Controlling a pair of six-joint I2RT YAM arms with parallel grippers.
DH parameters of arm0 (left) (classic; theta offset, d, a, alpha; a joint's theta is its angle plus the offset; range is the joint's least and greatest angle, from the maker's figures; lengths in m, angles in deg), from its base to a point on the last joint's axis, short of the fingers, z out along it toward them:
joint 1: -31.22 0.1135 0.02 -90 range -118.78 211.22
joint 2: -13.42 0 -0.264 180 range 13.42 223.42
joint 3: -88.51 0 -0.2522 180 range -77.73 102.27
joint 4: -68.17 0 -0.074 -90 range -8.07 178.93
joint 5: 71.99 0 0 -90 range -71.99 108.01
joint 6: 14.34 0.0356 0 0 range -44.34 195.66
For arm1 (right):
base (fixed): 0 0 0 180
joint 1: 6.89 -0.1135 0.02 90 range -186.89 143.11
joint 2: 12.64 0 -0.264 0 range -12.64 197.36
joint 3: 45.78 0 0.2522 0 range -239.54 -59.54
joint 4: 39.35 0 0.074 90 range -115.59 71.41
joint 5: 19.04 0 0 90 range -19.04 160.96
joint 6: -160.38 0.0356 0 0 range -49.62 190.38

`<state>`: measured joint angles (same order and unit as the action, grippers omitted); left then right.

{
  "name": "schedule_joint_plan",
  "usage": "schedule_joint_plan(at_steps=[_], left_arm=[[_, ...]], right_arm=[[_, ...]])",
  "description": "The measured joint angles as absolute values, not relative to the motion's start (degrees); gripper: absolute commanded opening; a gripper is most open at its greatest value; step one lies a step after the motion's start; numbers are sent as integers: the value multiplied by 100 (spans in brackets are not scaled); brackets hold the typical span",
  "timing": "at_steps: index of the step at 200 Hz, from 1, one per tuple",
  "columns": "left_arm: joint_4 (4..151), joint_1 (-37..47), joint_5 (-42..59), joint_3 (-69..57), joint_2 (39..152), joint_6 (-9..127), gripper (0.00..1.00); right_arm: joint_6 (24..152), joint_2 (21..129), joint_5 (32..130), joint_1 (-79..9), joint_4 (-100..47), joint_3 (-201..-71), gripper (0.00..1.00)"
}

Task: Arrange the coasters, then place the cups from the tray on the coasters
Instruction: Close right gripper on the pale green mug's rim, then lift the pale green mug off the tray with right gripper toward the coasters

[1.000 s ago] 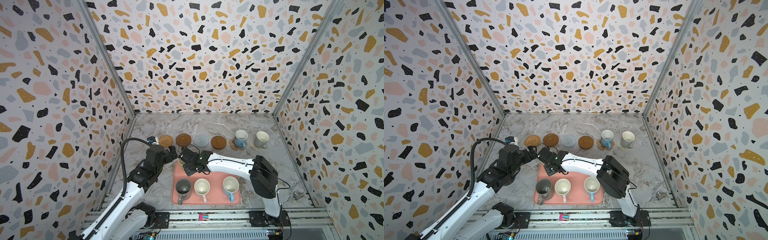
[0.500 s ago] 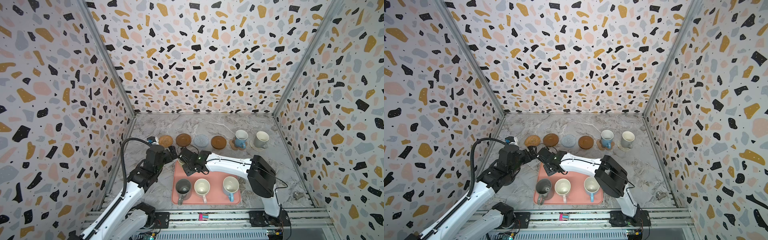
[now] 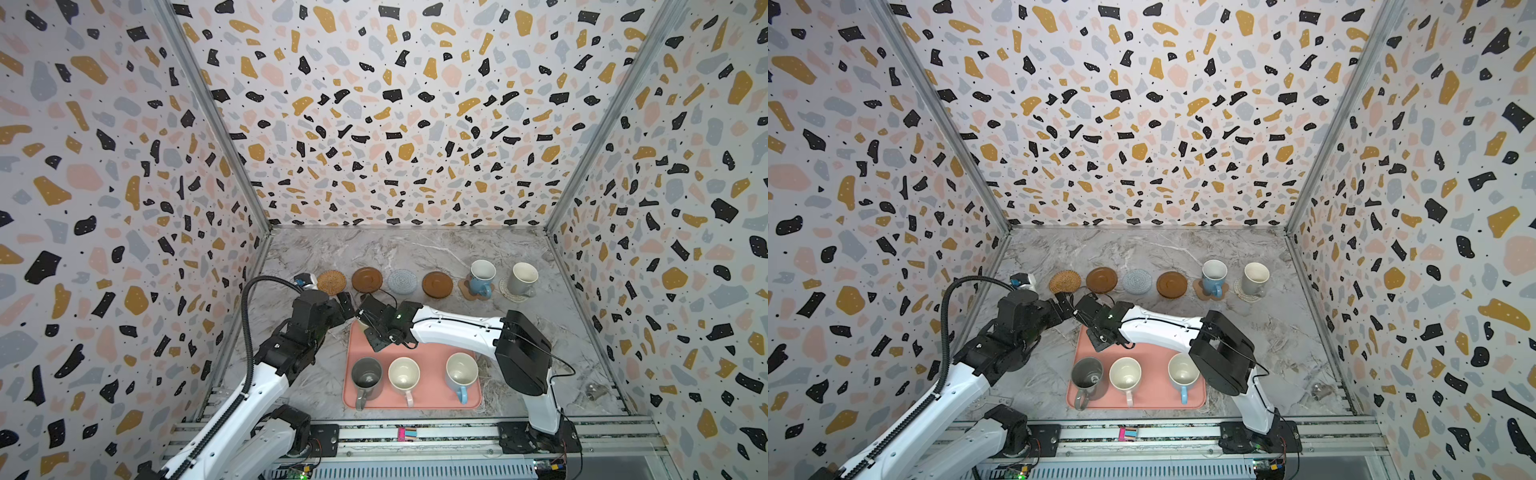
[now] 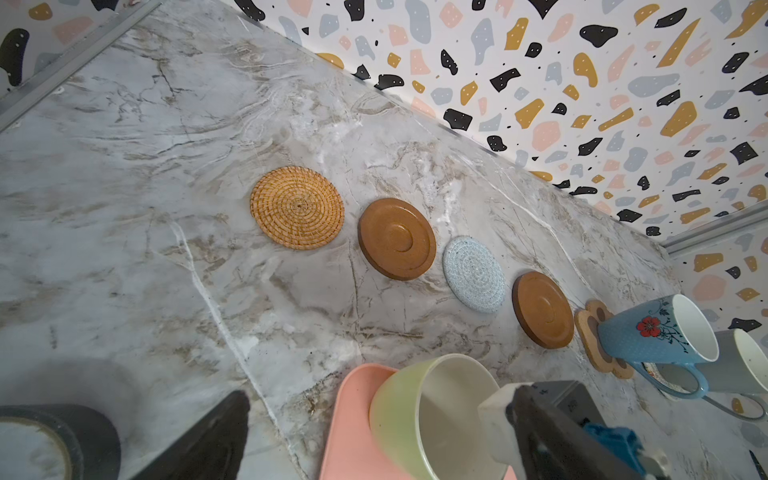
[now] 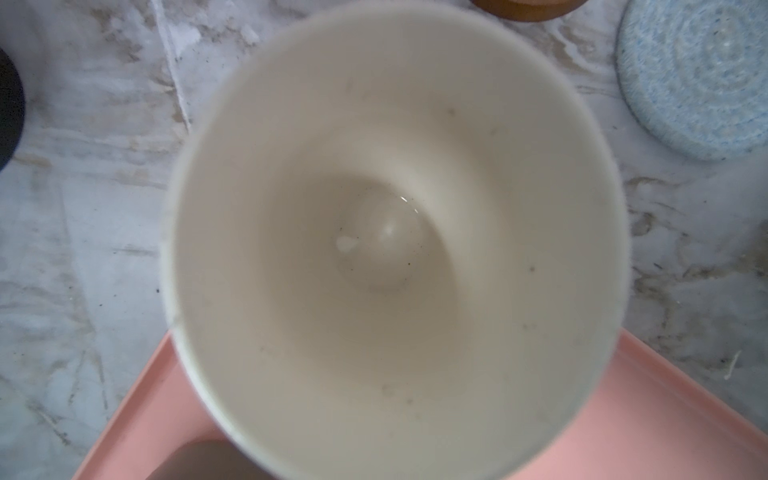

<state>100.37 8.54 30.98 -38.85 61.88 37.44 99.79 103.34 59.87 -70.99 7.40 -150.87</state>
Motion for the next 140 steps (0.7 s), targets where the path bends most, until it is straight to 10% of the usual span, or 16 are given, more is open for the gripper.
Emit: schedule_joint_plan(at_steps=[140], left_arm=[[10037, 854, 3098, -3914, 6188, 3744, 99]], right_arm=[[9972, 10227, 5910, -7099, 687, -14951, 15]])
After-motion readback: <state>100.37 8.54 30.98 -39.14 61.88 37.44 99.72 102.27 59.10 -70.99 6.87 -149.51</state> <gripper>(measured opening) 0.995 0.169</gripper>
